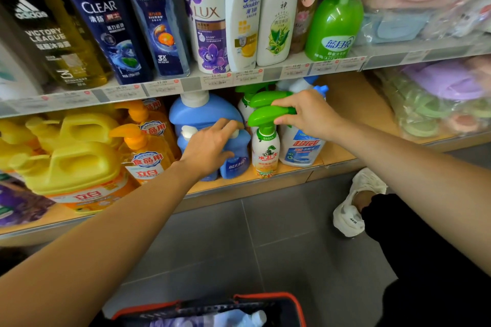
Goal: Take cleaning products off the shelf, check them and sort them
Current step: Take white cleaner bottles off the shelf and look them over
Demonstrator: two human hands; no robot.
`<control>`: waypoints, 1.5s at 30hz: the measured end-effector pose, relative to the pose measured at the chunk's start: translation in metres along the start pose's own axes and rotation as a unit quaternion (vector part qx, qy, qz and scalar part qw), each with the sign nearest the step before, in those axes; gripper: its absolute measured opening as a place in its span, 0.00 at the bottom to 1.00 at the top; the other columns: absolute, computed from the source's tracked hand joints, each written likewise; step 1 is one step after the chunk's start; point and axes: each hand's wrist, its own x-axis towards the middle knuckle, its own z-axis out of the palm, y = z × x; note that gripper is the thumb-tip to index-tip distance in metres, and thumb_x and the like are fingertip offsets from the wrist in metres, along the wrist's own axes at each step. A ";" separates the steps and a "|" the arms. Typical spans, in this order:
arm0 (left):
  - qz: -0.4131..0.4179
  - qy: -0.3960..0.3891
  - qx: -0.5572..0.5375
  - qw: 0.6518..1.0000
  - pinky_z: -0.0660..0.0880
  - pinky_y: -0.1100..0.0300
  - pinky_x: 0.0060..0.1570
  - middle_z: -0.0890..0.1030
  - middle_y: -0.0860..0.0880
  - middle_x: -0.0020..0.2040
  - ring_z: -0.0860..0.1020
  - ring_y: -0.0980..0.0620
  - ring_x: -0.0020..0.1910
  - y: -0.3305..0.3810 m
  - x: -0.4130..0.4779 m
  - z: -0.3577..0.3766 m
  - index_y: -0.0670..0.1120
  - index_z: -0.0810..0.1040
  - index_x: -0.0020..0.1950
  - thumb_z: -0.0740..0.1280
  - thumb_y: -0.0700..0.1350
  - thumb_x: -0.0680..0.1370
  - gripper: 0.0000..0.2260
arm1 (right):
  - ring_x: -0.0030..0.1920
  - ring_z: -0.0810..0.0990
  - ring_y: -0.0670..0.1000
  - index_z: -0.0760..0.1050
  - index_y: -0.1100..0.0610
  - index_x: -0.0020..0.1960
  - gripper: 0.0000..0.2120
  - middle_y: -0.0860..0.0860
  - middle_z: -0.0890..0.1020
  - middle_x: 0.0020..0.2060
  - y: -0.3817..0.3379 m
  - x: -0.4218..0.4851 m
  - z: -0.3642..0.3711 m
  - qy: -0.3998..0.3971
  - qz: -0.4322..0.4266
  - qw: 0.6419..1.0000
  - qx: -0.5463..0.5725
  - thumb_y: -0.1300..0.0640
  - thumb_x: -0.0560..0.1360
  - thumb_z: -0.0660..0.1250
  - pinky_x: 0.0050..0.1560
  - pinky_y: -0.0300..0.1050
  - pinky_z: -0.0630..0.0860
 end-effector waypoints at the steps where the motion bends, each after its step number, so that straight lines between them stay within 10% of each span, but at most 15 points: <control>1: 0.010 -0.003 0.001 1.000 0.71 0.52 0.44 0.75 0.46 0.65 0.78 0.41 0.60 -0.001 0.000 -0.001 0.47 0.71 0.73 0.77 0.41 0.73 0.30 | 0.40 0.76 0.40 0.77 0.59 0.67 0.24 0.52 0.85 0.47 0.001 0.000 0.003 0.004 0.001 1.000 0.007 0.56 0.73 0.76 0.51 0.42 0.70; 4: 0.014 -0.010 0.000 1.000 0.76 0.47 0.49 0.73 0.46 0.69 0.77 0.41 0.62 -0.002 -0.001 -0.002 0.47 0.68 0.75 0.75 0.39 0.74 0.31 | 0.62 0.80 0.56 0.77 0.60 0.68 0.24 0.58 0.82 0.61 0.007 -0.006 0.010 0.014 0.001 1.000 -0.001 0.56 0.74 0.75 0.64 0.46 0.71; 10: 0.023 -0.010 0.003 1.000 0.75 0.44 0.61 0.69 0.43 0.74 0.72 0.39 0.69 -0.003 -0.004 -0.002 0.44 0.67 0.77 0.76 0.36 0.73 0.34 | 0.59 0.78 0.61 0.76 0.60 0.68 0.23 0.60 0.82 0.57 0.007 -0.014 0.016 0.025 -0.027 0.991 -0.127 0.51 0.77 0.71 0.53 0.51 0.73; 17: 0.074 0.108 0.074 0.989 0.76 0.46 0.52 0.80 0.43 0.65 0.79 0.39 0.59 -0.007 -0.016 -0.022 0.43 0.79 0.67 0.77 0.44 0.72 0.25 | 0.56 0.74 0.61 0.80 0.58 0.65 0.23 0.56 0.79 0.53 0.011 -0.026 0.002 0.084 -0.078 0.959 -0.259 0.53 0.71 0.77 0.56 0.57 0.71; 23: -0.040 0.039 0.102 0.993 0.78 0.44 0.49 0.76 0.46 0.67 0.77 0.39 0.59 -0.034 -0.024 -0.046 0.47 0.74 0.71 0.75 0.47 0.73 0.27 | 0.53 0.75 0.59 0.76 0.60 0.55 0.20 0.57 0.76 0.52 0.026 -0.054 0.029 0.281 0.130 0.951 -0.011 0.62 0.66 0.79 0.50 0.43 0.70; 27: -0.103 -0.015 0.050 0.993 0.77 0.42 0.54 0.74 0.44 0.66 0.77 0.37 0.60 -0.040 -0.025 -0.049 0.47 0.75 0.71 0.74 0.48 0.76 0.24 | 0.59 0.75 0.55 0.71 0.57 0.64 0.31 0.56 0.74 0.61 0.047 -0.061 0.042 0.230 0.262 0.930 0.118 0.62 0.65 0.81 0.50 0.41 0.72; 31: -0.113 -0.029 0.017 0.993 0.76 0.45 0.53 0.80 0.42 0.59 0.78 0.38 0.56 -0.040 -0.024 -0.052 0.47 0.78 0.64 0.76 0.48 0.76 0.18 | 0.64 0.75 0.56 0.68 0.55 0.72 0.34 0.55 0.76 0.65 0.060 -0.056 0.044 0.179 0.267 0.926 0.196 0.62 0.69 0.78 0.63 0.57 0.76; 45: -0.090 -0.026 0.055 0.994 0.76 0.50 0.41 0.84 0.44 0.42 0.81 0.40 0.44 -0.041 -0.029 -0.055 0.50 0.81 0.53 0.75 0.58 0.74 0.15 | 0.66 0.76 0.54 0.68 0.54 0.74 0.33 0.54 0.77 0.66 0.106 -0.048 0.022 0.068 0.184 0.948 0.252 0.68 0.72 0.74 0.66 0.60 0.75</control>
